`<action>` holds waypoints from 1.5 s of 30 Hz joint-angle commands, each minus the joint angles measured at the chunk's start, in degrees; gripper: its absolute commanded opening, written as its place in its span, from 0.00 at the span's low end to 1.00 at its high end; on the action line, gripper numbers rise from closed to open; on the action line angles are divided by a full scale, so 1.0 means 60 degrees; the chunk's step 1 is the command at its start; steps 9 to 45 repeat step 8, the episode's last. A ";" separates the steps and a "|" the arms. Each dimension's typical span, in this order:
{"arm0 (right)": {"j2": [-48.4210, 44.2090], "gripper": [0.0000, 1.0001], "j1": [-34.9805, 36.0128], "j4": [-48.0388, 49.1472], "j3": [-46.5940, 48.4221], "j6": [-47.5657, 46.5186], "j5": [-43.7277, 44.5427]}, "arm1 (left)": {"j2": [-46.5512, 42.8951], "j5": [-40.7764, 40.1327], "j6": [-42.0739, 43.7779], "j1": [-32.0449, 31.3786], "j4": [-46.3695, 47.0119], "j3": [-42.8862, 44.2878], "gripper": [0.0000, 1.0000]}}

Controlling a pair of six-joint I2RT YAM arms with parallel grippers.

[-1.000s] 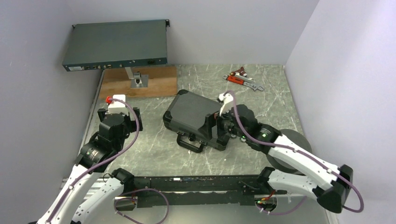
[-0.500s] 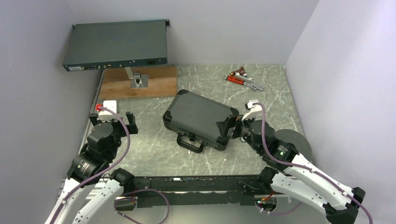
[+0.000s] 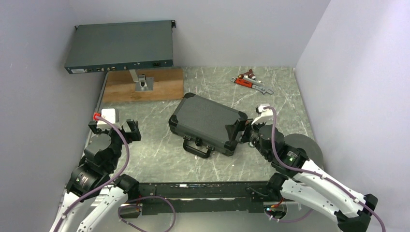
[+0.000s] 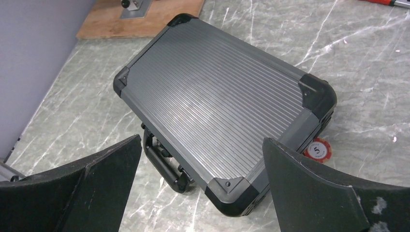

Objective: Pack up texas hold em set

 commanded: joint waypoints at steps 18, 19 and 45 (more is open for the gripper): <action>-0.0010 1.00 0.0027 0.0342 0.0237 0.0229 0.0440 | -0.0134 0.0135 0.0048 0.0051 0.0261 -0.0005 1.00; -0.0010 1.00 0.0027 0.0342 0.0237 0.0229 0.0440 | -0.0134 0.0135 0.0048 0.0051 0.0261 -0.0005 1.00; -0.0010 1.00 0.0027 0.0342 0.0237 0.0229 0.0440 | -0.0134 0.0135 0.0048 0.0051 0.0261 -0.0005 1.00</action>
